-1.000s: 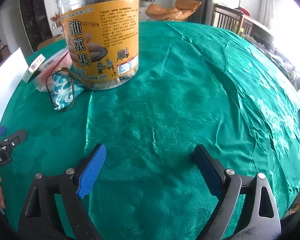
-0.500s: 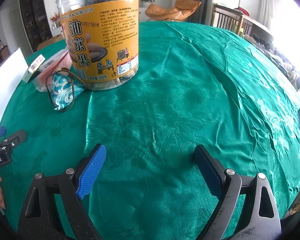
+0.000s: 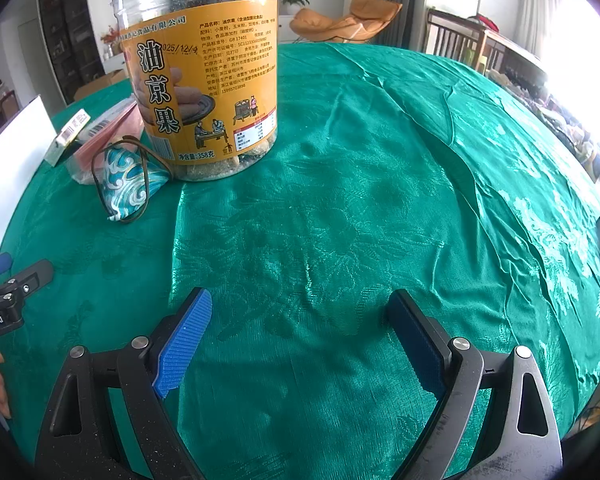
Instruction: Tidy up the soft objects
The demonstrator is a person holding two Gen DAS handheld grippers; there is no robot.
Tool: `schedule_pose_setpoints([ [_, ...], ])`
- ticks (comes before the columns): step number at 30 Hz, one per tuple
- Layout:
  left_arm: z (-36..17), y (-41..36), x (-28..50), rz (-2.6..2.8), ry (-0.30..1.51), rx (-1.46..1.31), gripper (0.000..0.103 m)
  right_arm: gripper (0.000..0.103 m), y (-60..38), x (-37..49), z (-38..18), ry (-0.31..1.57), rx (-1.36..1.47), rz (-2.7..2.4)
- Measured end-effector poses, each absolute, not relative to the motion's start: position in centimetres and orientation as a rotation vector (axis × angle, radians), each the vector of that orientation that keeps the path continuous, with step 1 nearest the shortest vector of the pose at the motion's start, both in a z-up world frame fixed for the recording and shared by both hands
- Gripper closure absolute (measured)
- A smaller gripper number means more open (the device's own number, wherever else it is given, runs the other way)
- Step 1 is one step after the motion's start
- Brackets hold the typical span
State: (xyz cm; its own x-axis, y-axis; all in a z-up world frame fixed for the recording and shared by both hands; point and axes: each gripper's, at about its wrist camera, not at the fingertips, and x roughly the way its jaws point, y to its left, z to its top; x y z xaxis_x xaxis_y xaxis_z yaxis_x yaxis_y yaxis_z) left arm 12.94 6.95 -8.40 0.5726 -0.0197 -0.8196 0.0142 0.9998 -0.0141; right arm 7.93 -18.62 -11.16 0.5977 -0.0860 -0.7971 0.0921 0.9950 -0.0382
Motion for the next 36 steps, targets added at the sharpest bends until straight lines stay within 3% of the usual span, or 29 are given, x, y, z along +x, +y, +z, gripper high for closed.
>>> schedule_pose_setpoints([
  [24, -8.5, 6.8, 13.0, -0.02, 0.961, -0.006, 0.0, 0.011, -18.6, 8.0, -11.1, 0.925, 0.013, -0.103],
  [36, -8.5, 6.9, 13.0, -0.02, 0.96, -0.007, 0.0, 0.015, -9.5, 17.1, -10.3, 0.985, 0.122, 0.156],
])
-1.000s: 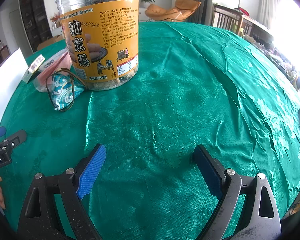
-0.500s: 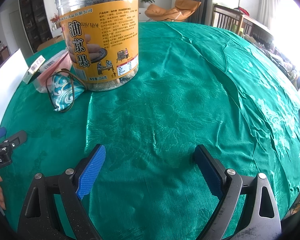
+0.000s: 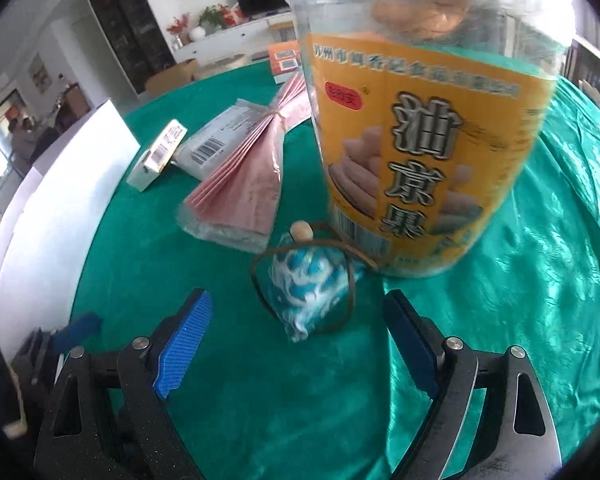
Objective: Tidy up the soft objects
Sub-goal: 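Grasp the blue-white swirl pouch with the right gripper, then grasp the pink bundle in clear bag with the left gripper while the right lifts the pouch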
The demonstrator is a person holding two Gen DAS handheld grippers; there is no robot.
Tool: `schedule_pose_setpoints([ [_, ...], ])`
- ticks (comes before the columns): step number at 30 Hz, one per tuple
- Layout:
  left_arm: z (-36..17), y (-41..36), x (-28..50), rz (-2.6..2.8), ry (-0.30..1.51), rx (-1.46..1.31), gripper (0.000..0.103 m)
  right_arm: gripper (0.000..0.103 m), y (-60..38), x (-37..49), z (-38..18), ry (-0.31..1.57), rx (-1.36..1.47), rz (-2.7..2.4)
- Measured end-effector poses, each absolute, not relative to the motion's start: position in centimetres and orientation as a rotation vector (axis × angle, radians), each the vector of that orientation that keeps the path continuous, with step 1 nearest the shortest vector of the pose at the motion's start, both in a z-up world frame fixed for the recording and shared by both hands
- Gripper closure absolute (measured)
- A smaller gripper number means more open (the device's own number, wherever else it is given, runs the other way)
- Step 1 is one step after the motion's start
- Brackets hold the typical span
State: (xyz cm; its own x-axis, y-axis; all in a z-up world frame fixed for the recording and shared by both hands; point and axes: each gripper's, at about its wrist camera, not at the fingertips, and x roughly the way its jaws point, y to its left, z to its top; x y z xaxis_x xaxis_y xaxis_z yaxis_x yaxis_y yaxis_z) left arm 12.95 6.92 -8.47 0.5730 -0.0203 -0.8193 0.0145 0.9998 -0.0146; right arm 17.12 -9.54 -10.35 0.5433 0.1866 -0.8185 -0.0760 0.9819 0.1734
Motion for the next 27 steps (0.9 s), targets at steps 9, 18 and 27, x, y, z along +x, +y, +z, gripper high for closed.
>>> schedule_pose_setpoints([
  [9, -8.5, 6.9, 13.0, -0.02, 0.96, -0.006, 0.0, 0.057, -13.1, 12.1, -9.6, 0.9, 0.169, 0.128],
  [18, -7.5, 6.1, 14.4, -0.15, 0.982, -0.061, 0.0, 0.057, -22.5, 9.2, -8.6, 0.775, 0.176, -0.112],
  [27, -5.8, 3.3, 25.4, -0.069, 1.016, -0.104, 0.001, 0.057, -25.6, 8.5, -9.1, 0.788, 0.293, -0.114],
])
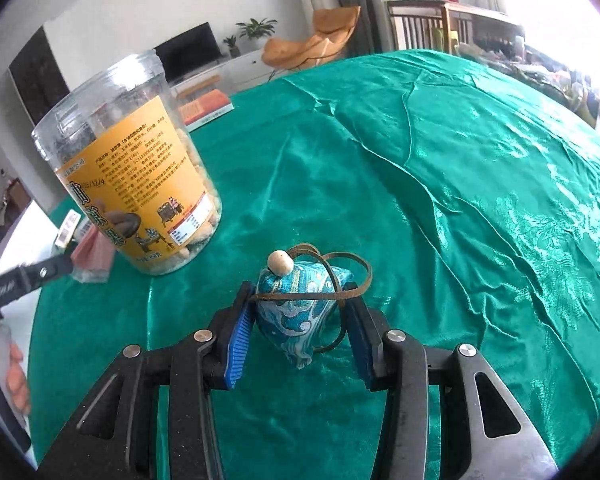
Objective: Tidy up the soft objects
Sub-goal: 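Grasp the pink bundle in clear bag with the left gripper while the right lifts the pouch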
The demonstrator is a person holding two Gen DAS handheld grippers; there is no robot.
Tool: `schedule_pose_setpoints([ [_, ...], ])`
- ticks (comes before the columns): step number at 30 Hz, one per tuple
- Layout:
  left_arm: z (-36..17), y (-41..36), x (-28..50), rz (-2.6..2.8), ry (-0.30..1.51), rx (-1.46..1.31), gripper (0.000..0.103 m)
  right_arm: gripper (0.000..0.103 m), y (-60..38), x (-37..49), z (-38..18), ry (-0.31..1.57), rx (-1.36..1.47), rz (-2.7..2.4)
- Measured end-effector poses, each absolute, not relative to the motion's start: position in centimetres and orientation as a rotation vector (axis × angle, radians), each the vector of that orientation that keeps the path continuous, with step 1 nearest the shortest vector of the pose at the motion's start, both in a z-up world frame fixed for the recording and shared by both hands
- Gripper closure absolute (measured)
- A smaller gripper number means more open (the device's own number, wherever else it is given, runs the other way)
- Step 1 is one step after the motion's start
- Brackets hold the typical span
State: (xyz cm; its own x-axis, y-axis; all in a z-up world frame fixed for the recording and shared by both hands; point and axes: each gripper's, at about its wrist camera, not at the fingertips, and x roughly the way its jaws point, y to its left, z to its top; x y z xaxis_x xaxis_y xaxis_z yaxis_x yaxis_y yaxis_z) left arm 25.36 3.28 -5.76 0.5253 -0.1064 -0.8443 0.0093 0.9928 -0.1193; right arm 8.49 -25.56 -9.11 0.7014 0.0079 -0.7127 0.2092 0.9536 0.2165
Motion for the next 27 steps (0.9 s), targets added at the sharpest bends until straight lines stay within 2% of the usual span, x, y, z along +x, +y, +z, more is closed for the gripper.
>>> schedule_pose_setpoints([
  [2, -7.0, 2.6, 27.2, -0.076, 1.063, -0.092, 0.006, 0.057, -26.1, 8.5, -9.2, 0.785, 0.311, -0.122],
  [5, -7.9, 1.0, 28.1, -0.062, 1.06, 0.009, 0.036, 0.057, -27.3, 8.4, -9.3, 0.789, 0.36, -0.118],
  [6, -7.8, 0.8, 28.0, -0.072, 1.042, 0.034, 0.055, 0.057, -27.3, 8.5, -9.2, 0.791, 0.375, -0.112],
  [8, -7.6, 0.7, 27.0, -0.099, 1.043, 0.037, 0.065, 0.057, -28.0, 9.0, -9.0, 0.792, 0.416, -0.086],
  [12, -7.1, 1.9, 22.3, -0.12, 1.113, -0.023, 0.066, 0.057, -28.7, 12.2, -7.2, 0.799, 0.371, -0.03],
  [14, -7.3, 1.7, 19.9, -0.115, 1.142, 0.019, 0.054, 0.057, -29.3, 14.7, -6.5, 0.836, 0.33, -0.002],
  [16, -7.4, 1.1, 19.4, -0.094, 1.135, 0.106, 0.024, 0.057, -29.6, 17.4, -6.5, 0.902, 0.273, 0.03],
  [18, -7.2, 0.6, 19.6, -0.054, 1.098, 0.182, 0.019, 0.053, -29.6, 19.4, -6.9, 0.971, 0.221, 0.028],
  [21, -7.2, 0.2, 21.1, -0.067, 1.078, 0.188, 0.019, 0.048, -30.0, 20.8, -7.5, 1.015, 0.209, 0.028],
  [23, -7.6, 0.2, 22.0, -0.106, 1.082, 0.155, 0.024, 0.059, -30.3, 21.2, -7.9, 1.028, 0.212, 0.022],
  [24, -7.6, 0.5, 22.3, -0.114, 1.072, 0.131, 0.059, 0.059, -30.5, 21.3, -8.1, 1.033, 0.224, 0.023],
  [25, -7.4, 0.8, 22.6, -0.128, 1.077, 0.094, 0.072, 0.06, -30.6, 21.3, -8.0, 1.013, 0.234, 0.023],
  [27, -6.8, 1.6, 22.9, -0.15, 1.084, 0.023, 0.075, 0.06, -31.0, 20.9, -7.5, 1.008, 0.264, 0.008],
])
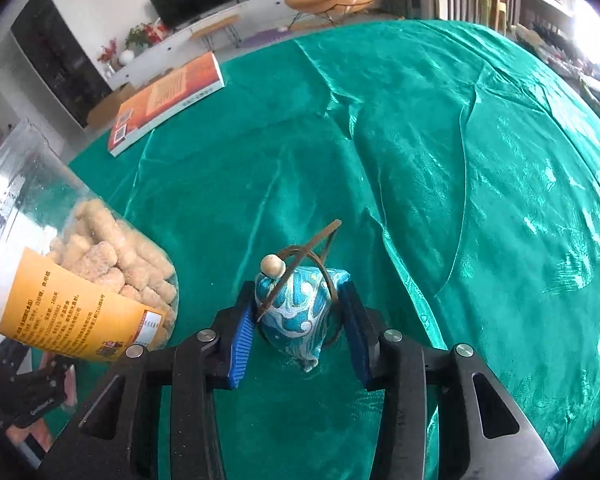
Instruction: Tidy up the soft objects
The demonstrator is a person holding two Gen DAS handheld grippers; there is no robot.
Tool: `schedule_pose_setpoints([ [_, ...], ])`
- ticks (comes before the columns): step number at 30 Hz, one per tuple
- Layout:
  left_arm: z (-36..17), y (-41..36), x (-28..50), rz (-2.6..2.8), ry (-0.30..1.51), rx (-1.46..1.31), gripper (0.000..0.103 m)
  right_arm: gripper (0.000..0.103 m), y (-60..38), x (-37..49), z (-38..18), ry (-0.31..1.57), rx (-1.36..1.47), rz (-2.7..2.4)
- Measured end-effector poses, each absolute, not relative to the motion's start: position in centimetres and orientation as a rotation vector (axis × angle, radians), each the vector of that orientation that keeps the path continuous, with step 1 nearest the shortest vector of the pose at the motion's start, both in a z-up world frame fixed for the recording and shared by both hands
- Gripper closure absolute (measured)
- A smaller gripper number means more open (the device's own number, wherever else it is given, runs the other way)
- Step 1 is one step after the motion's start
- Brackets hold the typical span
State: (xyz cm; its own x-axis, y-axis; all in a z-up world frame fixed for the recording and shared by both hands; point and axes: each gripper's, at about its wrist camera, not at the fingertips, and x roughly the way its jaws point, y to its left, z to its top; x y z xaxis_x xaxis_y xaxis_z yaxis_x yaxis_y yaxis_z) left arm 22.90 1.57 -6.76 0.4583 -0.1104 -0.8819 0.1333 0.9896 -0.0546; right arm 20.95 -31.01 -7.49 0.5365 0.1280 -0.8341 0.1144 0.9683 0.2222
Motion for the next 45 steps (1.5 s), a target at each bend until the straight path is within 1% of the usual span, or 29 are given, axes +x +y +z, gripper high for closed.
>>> schedule_pose_setpoints([
  [3, -4.5, 3.5, 22.9, -0.185, 1.048, -0.12, 0.075, 0.06, -31.5, 21.0, -4.3, 0.921, 0.257, -0.023],
  [7, 1.4, 7.6, 21.5, -0.242, 0.95, -0.298, 0.075, 0.06, -30.1, 20.3, 3.5, 0.769, 0.195, -0.008],
  [9, 4.4, 10.1, 19.8, -0.25, 0.898, -0.313, 0.075, 0.06, -27.9, 19.7, 7.1, 0.721, 0.169, 0.047],
  [11, 7.0, 12.9, 17.3, -0.224, 0.856, -0.287, 0.075, 0.06, -24.0, 18.7, 10.5, 0.685, 0.147, 0.142],
  [13, 8.8, 16.6, 14.2, -0.15, 0.833, -0.228, 0.075, 0.06, -19.5, 17.6, 12.6, 0.668, 0.139, 0.251],
  [15, 9.6, 20.2, 11.6, -0.061, 0.828, -0.195, 0.074, 0.06, -13.8, 16.0, 14.0, 0.67, 0.154, 0.402],
  [17, 9.8, 24.6, 8.6, 0.067, 0.835, -0.174, 0.071, 0.06, -7.5, 14.3, 14.4, 0.691, 0.167, 0.565],
  [18, 9.6, 26.1, 7.3, 0.12, 0.845, -0.163, 0.064, 0.06, -4.8, 13.6, 14.3, 0.705, 0.168, 0.632],
  [19, 9.3, 27.7, 6.1, 0.185, 0.861, -0.146, 0.046, 0.059, -1.9, 12.8, 13.9, 0.728, 0.169, 0.708],
  [20, 8.8, 29.2, 5.0, 0.25, 0.874, -0.127, 0.032, 0.059, 1.2, 12.0, 13.2, 0.761, 0.174, 0.788],
  [21, 8.4, 30.3, 4.1, 0.298, 0.872, -0.113, 0.007, 0.055, 3.8, 11.3, 12.4, 0.796, 0.182, 0.853],
  [22, 7.8, 31.1, 3.6, 0.337, 0.863, -0.103, 0.001, 0.045, 5.9, 10.7, 11.5, 0.824, 0.191, 0.905],
  [23, 7.3, 31.8, 3.1, 0.375, 0.858, -0.095, 0.001, 0.034, 7.8, 10.2, 10.5, 0.851, 0.191, 0.946],
  [24, 6.8, 32.1, 2.6, 0.39, 0.862, -0.094, 0.001, 0.03, 9.0, 9.7, 9.7, 0.865, 0.177, 0.954],
  [25, 6.4, 32.2, 2.4, 0.389, 0.862, -0.1, 0.001, 0.03, 9.6, 9.3, 9.1, 0.871, 0.16, 0.945],
  [28, 5.8, 30.8, 2.4, 0.329, 0.832, -0.138, 0.001, 0.03, 8.2, 8.8, 7.2, 0.86, 0.101, 0.854],
  [30, 6.0, 28.4, 2.7, 0.235, 0.811, -0.159, 0.001, 0.03, 5.2, 8.7, 5.7, 0.837, 0.044, 0.742],
  [34, 7.4, 20.5, 4.1, -0.017, 0.794, -0.159, 0.001, 0.03, -2.2, 7.6, 0.1, 0.824, -0.114, 0.462],
  [37, 7.5, 13.4, 4.6, -0.215, 0.811, -0.115, 0.001, 0.03, -9.0, 6.8, -5.1, 0.876, -0.119, 0.27],
  [38, 6.9, 10.9, 4.9, -0.272, 0.827, -0.089, 0.001, 0.03, -11.5, 6.3, -6.8, 0.892, -0.1, 0.205],
  [41, 4.4, 5.4, 6.3, -0.302, 0.873, -0.005, 0.001, 0.03, -16.8, 5.1, -9.2, 0.889, -0.012, 0.063],
  [43, 1.5, 3.0, 7.9, -0.258, 0.909, 0.036, 0.001, 0.03, -19.3, 5.4, -9.3, 0.89, 0.094, 0.006],
  [45, -1.5, 1.9, 9.3, -0.196, 0.946, 0.061, 0.001, 0.03, -20.1, 4.9, -8.0, 0.832, 0.138, -0.002],
])
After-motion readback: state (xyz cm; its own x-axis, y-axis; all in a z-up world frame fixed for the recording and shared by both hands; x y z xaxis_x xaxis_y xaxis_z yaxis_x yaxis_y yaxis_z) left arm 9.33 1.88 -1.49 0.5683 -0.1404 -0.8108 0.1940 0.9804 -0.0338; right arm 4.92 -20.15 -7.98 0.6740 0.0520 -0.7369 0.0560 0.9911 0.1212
